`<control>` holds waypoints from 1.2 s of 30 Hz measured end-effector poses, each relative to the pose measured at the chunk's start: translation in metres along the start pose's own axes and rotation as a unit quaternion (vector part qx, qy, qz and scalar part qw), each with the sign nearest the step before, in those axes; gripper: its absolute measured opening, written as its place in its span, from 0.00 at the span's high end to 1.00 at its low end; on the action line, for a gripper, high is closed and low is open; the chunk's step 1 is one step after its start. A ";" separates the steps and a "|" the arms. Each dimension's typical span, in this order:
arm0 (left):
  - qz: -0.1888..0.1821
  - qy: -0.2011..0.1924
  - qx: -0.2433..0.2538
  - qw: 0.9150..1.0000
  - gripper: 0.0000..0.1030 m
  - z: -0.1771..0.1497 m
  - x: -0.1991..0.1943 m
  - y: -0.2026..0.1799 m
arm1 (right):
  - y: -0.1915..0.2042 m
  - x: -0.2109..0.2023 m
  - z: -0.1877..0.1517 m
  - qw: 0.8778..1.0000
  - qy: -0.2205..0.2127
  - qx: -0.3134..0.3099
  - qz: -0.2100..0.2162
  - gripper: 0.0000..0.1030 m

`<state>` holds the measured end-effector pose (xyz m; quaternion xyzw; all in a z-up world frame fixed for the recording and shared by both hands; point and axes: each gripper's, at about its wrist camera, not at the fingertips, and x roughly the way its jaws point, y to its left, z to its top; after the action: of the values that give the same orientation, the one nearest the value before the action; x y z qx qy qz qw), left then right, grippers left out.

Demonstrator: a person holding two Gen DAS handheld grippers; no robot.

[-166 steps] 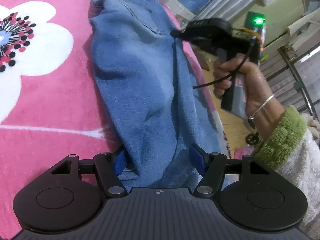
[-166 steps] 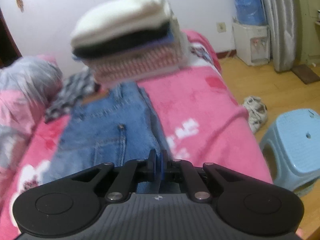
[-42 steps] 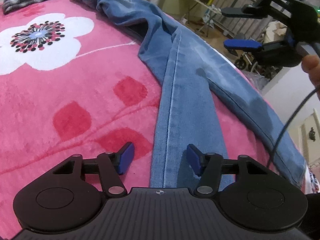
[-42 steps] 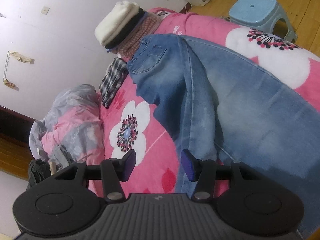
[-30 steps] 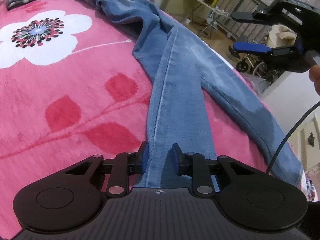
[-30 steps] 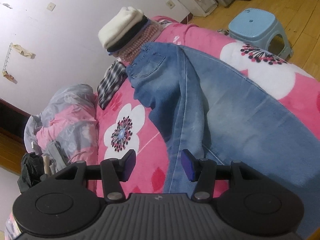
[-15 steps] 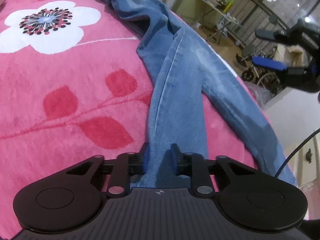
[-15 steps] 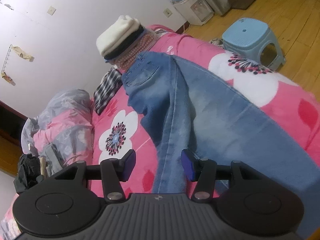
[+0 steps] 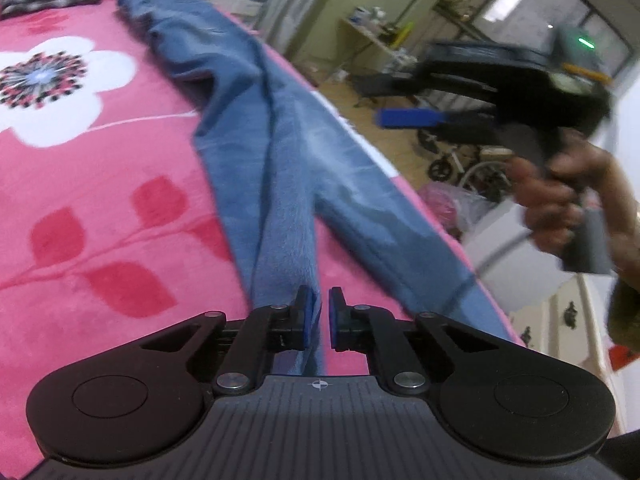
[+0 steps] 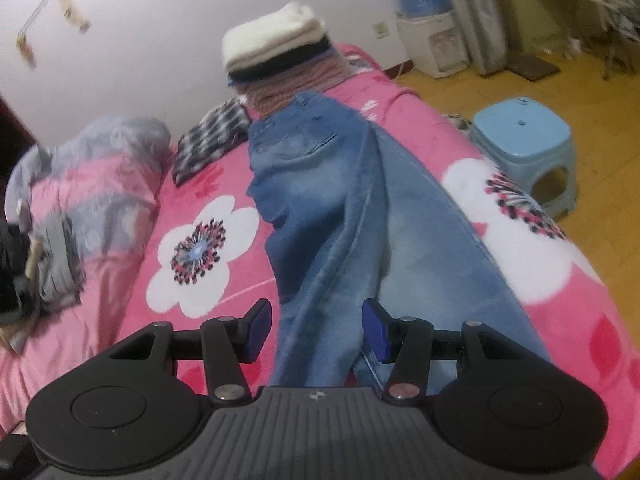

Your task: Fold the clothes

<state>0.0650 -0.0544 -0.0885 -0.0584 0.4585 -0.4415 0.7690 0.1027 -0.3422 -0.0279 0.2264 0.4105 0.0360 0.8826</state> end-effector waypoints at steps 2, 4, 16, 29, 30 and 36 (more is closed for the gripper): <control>-0.010 0.002 0.002 1.000 0.94 0.001 0.004 -0.004 | 0.003 0.019 0.005 1.000 0.020 -0.018 -0.004 0.48; -0.023 0.001 0.004 1.000 0.97 0.002 0.007 -0.007 | 0.004 0.036 0.009 0.999 0.035 -0.032 -0.015 0.48; -0.062 0.022 0.040 0.997 0.95 0.002 0.023 -0.020 | -0.006 0.078 0.013 0.992 0.063 -0.064 -0.085 0.50; 0.111 0.036 0.057 0.992 0.62 -0.005 0.016 0.048 | -0.013 0.061 0.000 0.997 0.067 0.002 -0.030 0.50; 0.113 0.037 0.059 0.991 0.61 -0.005 0.020 0.049 | -0.012 0.061 -0.002 0.997 0.068 0.003 -0.030 0.50; 0.098 0.031 0.079 0.992 0.61 -0.011 0.021 0.043 | -0.009 0.058 -0.005 0.997 0.064 0.006 -0.031 0.50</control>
<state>0.0871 -0.0403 -0.1296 0.0616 0.4498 -0.4001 0.7961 0.1366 -0.3342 -0.0760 0.2159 0.4735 0.0211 0.8537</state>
